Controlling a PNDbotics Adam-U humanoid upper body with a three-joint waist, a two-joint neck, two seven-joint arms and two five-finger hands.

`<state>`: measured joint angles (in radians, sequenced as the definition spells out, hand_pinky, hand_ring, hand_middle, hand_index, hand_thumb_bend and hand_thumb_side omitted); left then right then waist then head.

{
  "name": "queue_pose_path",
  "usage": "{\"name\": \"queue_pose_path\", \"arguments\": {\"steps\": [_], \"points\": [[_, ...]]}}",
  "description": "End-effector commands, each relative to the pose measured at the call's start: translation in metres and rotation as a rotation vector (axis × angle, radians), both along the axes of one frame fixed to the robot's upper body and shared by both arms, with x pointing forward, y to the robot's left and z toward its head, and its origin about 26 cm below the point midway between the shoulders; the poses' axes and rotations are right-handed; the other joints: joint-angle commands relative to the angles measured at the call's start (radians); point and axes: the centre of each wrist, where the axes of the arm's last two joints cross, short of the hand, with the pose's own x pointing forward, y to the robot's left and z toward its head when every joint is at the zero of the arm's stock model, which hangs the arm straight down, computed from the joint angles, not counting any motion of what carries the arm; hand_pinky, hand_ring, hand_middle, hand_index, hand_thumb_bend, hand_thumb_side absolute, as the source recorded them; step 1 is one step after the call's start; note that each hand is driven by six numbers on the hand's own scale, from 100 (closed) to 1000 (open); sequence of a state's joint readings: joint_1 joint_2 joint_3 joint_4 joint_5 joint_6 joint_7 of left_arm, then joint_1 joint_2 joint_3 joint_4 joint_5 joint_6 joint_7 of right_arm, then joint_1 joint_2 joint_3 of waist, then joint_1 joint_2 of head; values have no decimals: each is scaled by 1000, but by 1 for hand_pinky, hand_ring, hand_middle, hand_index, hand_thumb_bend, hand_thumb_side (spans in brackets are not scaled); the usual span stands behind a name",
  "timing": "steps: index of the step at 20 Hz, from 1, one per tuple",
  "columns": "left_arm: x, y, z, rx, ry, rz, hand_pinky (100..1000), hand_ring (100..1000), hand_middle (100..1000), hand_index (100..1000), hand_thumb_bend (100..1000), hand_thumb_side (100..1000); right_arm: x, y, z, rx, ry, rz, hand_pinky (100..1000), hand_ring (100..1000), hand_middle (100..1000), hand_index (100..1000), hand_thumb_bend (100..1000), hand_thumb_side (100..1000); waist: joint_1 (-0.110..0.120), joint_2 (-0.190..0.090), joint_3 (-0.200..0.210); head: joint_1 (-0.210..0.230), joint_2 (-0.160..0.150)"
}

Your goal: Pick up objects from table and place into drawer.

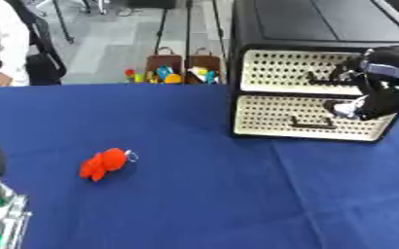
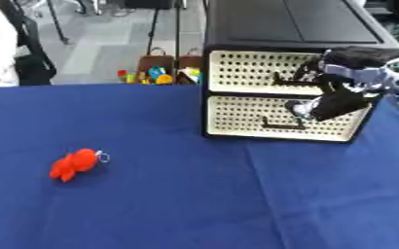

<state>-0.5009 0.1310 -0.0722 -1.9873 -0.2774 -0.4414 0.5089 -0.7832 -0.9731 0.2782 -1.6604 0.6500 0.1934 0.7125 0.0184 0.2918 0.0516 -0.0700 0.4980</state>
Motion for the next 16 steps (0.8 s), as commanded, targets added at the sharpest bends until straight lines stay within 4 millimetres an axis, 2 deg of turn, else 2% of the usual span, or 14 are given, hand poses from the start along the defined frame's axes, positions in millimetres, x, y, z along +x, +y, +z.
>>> {"name": "queue_pose_path", "arguments": {"steps": [1, 5, 11, 15, 16], "points": [[-2, -2, 5, 3, -21, -10, 522, 702, 683, 853, 558, 817, -8, -5, 10, -25, -22, -10, 111, 339, 343, 878, 346, 671, 0, -13, 1, -4, -13], [-2, -2, 5, 3, -20, -11, 522, 702, 683, 854, 557, 817, -10, -3, 10, -27, -15, -2, 111, 338, 341, 864, 344, 664, -1, -12, 0, -5, -13], [-2, -2, 5, 2, -19, -12, 523, 702, 682, 855, 553, 820, -11, -1, 10, -23, -27, 0, 100, 322, 313, 806, 290, 622, -2, -12, 0, -5, -12], [-3, -2, 5, 1, -18, -13, 523, 702, 682, 855, 550, 821, -11, -1, 11, -14, -52, -2, 100, 307, 295, 781, 203, 609, -3, -11, 0, -5, -14], [-3, -2, 5, 1, -18, -12, 523, 702, 682, 855, 550, 821, -10, -1, 10, -12, -58, -4, 100, 299, 292, 766, 154, 593, -3, -11, 1, -5, -14]]}}
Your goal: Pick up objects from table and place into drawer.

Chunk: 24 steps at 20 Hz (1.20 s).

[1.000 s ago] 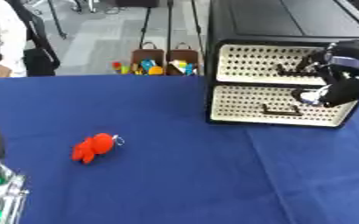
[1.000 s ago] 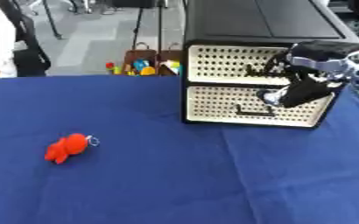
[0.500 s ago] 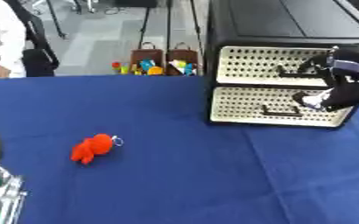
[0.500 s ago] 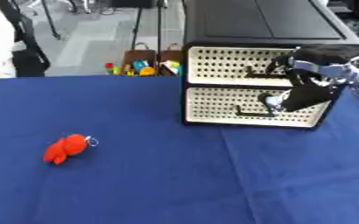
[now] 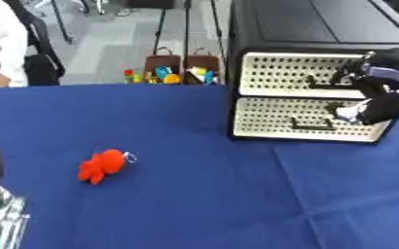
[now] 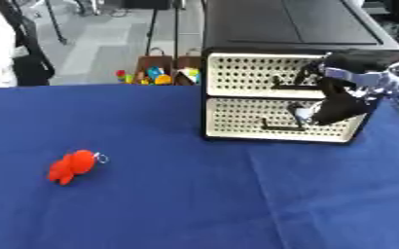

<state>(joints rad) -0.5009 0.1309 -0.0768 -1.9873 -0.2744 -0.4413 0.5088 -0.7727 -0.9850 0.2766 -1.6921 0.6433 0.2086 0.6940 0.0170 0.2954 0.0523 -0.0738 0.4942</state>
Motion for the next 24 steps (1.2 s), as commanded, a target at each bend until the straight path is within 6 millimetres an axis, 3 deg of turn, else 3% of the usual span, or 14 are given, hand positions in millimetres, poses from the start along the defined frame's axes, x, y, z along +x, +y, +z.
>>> {"name": "queue_pose_path", "arguments": {"steps": [1, 8, 13, 19, 24], "points": [[-2, -1, 5, 1, -20, -6, 523, 702, 682, 855, 551, 821, -4, -3, 9, -13, -40, -13, 100, 299, 292, 763, 151, 590, -2, -15, 1, -2, -11], [-2, -1, 5, 2, -22, -8, 524, 702, 682, 855, 549, 820, 1, -3, 3, -33, -61, -27, 100, 293, 286, 740, 100, 550, -4, -15, 5, -5, -16], [-2, -2, 6, 1, -24, -9, 524, 701, 682, 855, 547, 821, 5, -4, -3, -66, -54, -38, 100, 287, 276, 732, 168, 500, -6, -14, 9, -8, -18], [-2, -2, 6, 0, -24, -11, 525, 701, 681, 855, 542, 824, 6, -4, -5, -88, -51, -38, 100, 275, 264, 705, 190, 475, -6, -14, 11, -10, -17], [-2, -2, 6, 1, -24, -12, 526, 702, 682, 856, 538, 825, 6, -3, -4, -78, -63, -32, 100, 269, 260, 690, 137, 485, -6, -17, 10, -9, -19]]}}
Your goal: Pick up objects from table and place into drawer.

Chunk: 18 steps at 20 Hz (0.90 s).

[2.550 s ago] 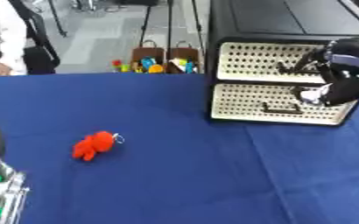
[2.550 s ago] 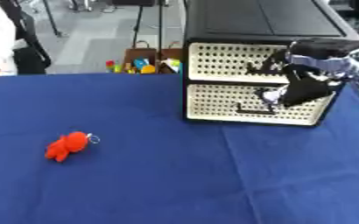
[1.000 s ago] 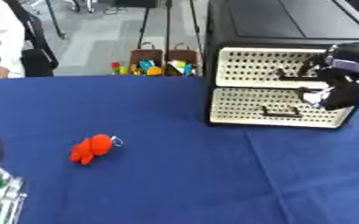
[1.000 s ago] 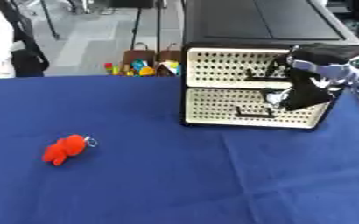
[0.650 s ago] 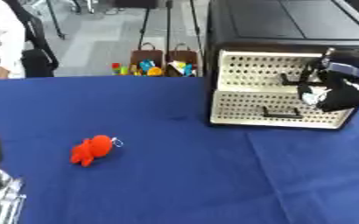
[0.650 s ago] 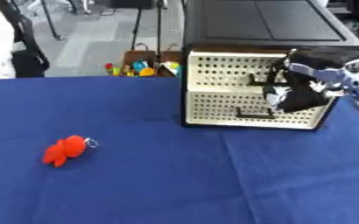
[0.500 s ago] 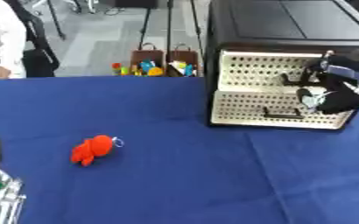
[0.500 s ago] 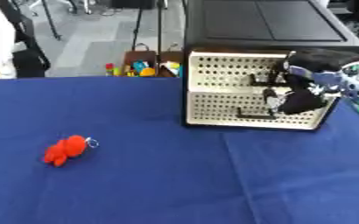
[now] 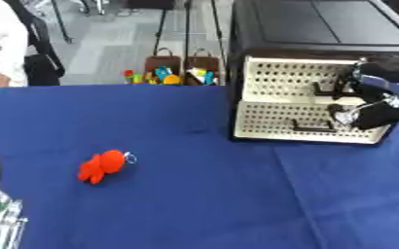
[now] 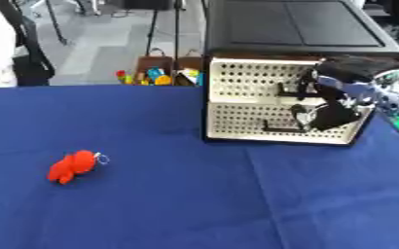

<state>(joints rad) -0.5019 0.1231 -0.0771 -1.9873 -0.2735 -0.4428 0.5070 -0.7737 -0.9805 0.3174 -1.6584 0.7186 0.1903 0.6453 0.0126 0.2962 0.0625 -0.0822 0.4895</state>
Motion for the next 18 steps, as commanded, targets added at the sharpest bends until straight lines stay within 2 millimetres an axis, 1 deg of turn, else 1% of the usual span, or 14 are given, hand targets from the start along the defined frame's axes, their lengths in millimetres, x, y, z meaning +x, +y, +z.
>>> {"name": "queue_pose_path", "arguments": {"steps": [1, 8, 18], "points": [[-2, 0, 6, 7, -24, -6, 526, 702, 682, 856, 538, 825, -3, -3, 9, -8, -32, -6, 100, 269, 260, 691, 135, 484, -1, -18, -1, 0, -15], [-2, 0, 7, 10, -23, -6, 526, 702, 682, 856, 539, 823, -17, 1, 15, 1, -44, 26, 100, 265, 259, 684, 125, 490, -1, -22, -5, 4, -15], [-2, 0, 7, 16, -22, -8, 527, 703, 683, 857, 538, 822, -33, 7, 14, -15, -37, 54, 100, 268, 259, 668, 111, 487, 1, -25, -12, 3, -10]]}}
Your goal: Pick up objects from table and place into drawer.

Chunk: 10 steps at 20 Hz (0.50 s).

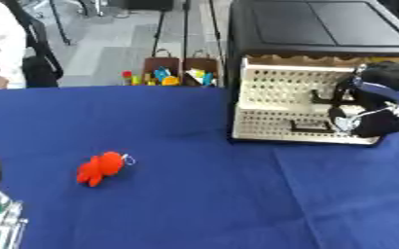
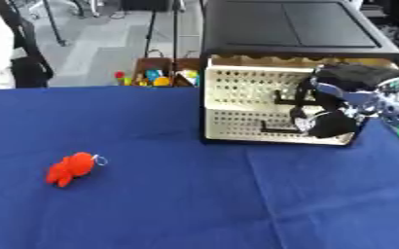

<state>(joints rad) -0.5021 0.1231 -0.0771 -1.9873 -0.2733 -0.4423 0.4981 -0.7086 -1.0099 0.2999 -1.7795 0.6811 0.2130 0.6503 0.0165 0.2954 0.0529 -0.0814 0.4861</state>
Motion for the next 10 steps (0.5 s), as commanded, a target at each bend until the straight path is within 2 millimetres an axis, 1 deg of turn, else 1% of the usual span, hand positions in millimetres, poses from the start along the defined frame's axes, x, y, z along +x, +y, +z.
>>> {"name": "queue_pose_path", "arguments": {"steps": [1, 10], "points": [[-2, 0, 6, 7, -24, -7, 527, 703, 683, 857, 537, 823, -12, -2, 16, -24, -38, 3, 100, 269, 259, 667, 110, 486, -3, -24, -3, 2, -7], [-2, 0, 7, 8, -24, -7, 527, 704, 684, 857, 539, 822, -27, 2, 17, -24, -35, 27, 100, 266, 258, 662, 106, 488, 0, -25, -8, 3, -4]]}}
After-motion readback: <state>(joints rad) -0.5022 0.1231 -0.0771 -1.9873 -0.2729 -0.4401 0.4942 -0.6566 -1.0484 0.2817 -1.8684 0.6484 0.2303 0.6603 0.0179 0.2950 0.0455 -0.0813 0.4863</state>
